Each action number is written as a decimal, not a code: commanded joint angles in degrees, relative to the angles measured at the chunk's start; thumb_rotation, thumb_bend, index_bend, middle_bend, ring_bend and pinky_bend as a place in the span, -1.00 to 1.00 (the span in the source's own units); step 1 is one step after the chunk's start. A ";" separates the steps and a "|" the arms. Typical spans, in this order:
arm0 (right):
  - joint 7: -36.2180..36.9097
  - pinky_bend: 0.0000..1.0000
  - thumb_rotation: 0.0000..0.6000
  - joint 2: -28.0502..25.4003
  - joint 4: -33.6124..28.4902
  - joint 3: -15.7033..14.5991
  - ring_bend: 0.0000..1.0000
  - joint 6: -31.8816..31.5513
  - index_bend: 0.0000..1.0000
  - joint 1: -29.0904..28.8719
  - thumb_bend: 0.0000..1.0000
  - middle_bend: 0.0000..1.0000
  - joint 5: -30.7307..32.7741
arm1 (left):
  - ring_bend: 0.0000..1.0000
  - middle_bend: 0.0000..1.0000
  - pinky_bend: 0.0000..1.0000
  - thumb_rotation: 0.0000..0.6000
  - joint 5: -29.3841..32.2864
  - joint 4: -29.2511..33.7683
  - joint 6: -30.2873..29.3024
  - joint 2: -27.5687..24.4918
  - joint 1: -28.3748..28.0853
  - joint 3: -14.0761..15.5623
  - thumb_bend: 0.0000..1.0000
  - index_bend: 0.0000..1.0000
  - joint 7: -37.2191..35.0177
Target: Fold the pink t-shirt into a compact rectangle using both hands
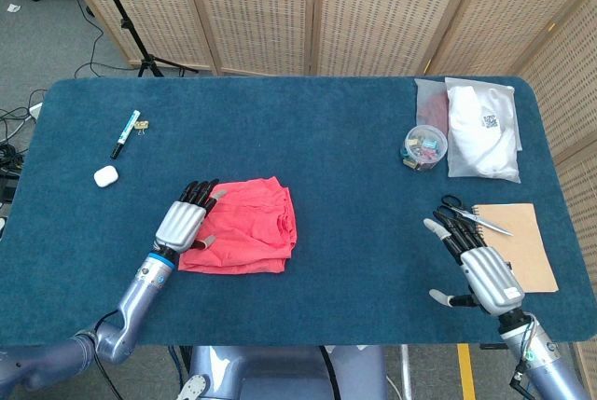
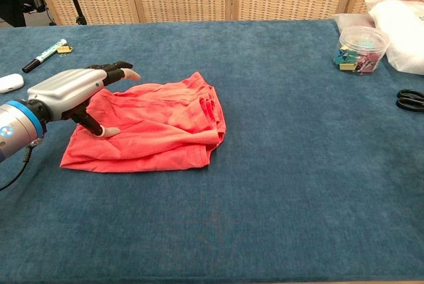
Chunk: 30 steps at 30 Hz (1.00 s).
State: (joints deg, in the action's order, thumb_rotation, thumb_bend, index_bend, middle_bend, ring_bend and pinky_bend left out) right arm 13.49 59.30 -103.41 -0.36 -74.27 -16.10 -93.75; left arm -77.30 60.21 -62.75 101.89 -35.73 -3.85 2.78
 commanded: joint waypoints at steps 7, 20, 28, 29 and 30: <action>-0.17 -1.00 1.00 0.01 -0.12 -0.07 -1.00 -0.02 -1.00 0.02 -1.00 -1.00 -0.04 | -1.00 -1.00 -1.00 1.00 -0.58 -1.77 -0.86 0.48 0.89 -0.95 -0.57 -1.00 -2.37; 0.29 -1.00 1.00 -0.52 -0.63 -0.27 -1.00 -0.74 -1.00 0.22 -1.00 -1.00 -0.93 | -1.00 -1.00 -1.00 1.00 -0.88 12.94 -5.81 -9.99 3.07 -4.86 -0.59 -1.00 -5.46; -4.15 -1.00 1.00 0.03 -0.14 1.03 -1.00 -4.37 -1.00 1.57 -1.00 -1.00 -0.78 | -1.00 -1.00 -1.00 1.00 1.63 30.65 -11.47 -23.28 8.49 -6.89 -1.00 -1.00 -2.66; -4.57 -1.00 1.00 0.03 -0.13 1.23 -1.00 -4.78 -1.00 1.74 -1.00 -1.00 -0.64 | -1.00 -1.00 -1.00 1.00 1.69 32.24 -12.32 -24.58 9.36 -6.77 -1.00 -1.00 -2.56; -4.99 -1.00 1.00 0.05 -0.09 1.38 -1.00 -5.09 -1.00 1.87 -1.00 -1.00 -0.52 | -1.00 -1.00 -1.00 1.00 1.75 33.32 -12.88 -25.47 9.98 -6.62 -1.00 -1.00 -2.46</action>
State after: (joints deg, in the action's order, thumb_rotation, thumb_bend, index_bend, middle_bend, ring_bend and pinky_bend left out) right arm 8.86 59.28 -103.54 0.79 -79.07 -14.45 -94.43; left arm -76.33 89.69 -73.10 79.92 -28.29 -10.07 -0.53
